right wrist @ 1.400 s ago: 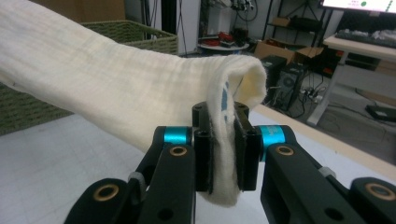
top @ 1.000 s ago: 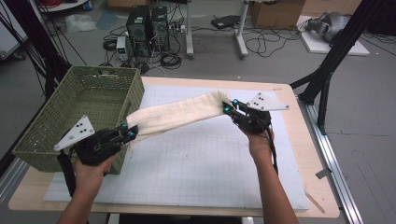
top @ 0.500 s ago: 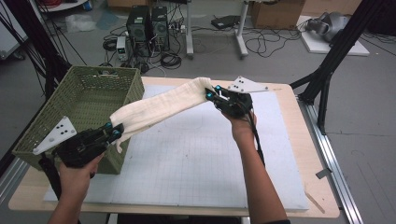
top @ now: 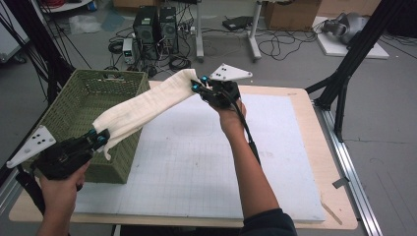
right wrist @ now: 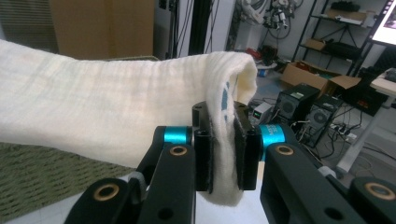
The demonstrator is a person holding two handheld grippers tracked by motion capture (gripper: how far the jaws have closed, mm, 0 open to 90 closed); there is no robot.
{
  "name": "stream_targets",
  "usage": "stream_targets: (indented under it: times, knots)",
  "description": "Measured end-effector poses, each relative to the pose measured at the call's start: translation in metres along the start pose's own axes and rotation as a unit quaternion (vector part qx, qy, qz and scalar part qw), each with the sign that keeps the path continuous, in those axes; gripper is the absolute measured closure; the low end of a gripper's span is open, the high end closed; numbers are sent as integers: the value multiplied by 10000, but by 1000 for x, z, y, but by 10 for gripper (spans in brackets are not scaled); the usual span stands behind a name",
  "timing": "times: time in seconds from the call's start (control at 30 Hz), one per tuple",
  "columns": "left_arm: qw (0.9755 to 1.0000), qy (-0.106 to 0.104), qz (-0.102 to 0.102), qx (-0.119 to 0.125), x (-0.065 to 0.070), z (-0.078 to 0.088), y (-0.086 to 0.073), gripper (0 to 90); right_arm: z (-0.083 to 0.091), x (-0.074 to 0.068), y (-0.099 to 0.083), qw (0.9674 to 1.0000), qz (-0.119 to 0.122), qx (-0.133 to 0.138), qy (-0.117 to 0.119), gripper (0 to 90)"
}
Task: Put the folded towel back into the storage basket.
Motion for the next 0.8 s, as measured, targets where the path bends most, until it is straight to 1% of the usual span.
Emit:
stream_targets:
  times: [0.13, 0.17, 0.23, 0.4, 0.43, 0.5, 0.67, 0.8]
  knots:
    - [9999, 107, -13, 1, -5, 5, -1, 821, -14, -2, 5, 10000, 9, -12, 41, 811]
    - [9999, 128, 12, 14, -7, 6, -1, 820, -17, -2, 6, 10000, -19, -20, 62, 811]
    - [9998, 185, 56, 22, -10, 8, -2, 821, -24, -3, 10, 10000, 25, -10, 83, 811]
    - [9996, 268, 106, 74, -16, 14, -1, 821, -42, -4, 18, 9999, 29, -90, 129, 811]
    - [9995, 281, 113, 91, -17, 15, 0, 821, -45, -4, 20, 9999, 63, -72, 121, 811]
    - [9994, 313, 129, 106, -19, 18, 0, 821, -52, -5, 23, 9999, 58, -23, 138, 811]
    - [9991, 397, 129, 122, -23, 21, 0, 820, -69, -5, 28, 9998, 16, -95, 192, 812]
    - [9987, 462, 154, 146, -28, 25, 0, 820, -84, -6, 35, 9997, 85, -110, 208, 811]
Point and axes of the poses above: each handheld gripper's, and its own axes: z roughly backward along the jaws, y roughly out of its top, x roughly to its right, the point moved 3 cm from there along -z, roughly forward along the jaws, and after that the axes turned 11 degrees about y, right-handed, at the moved point
